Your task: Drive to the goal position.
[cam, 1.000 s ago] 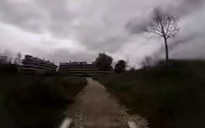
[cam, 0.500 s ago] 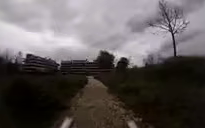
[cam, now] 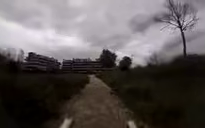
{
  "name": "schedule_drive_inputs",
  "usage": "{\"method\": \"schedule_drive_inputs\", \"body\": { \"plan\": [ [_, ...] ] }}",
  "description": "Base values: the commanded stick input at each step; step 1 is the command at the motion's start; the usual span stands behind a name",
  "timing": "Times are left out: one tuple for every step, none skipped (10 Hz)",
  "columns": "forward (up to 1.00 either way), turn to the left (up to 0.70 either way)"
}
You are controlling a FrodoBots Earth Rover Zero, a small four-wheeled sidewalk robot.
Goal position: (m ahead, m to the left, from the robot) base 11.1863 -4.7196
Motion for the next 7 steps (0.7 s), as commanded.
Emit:
{"method": "schedule_drive_inputs", "body": {
  "plan": [
    [0.7, 0.0],
    [0.7, 0.0],
    [0.7, 0.0],
    [0.7, 0.0],
    [0.7, 0.0],
    [0.7, 0.0],
    [0.7, 0.0]
  ]
}}
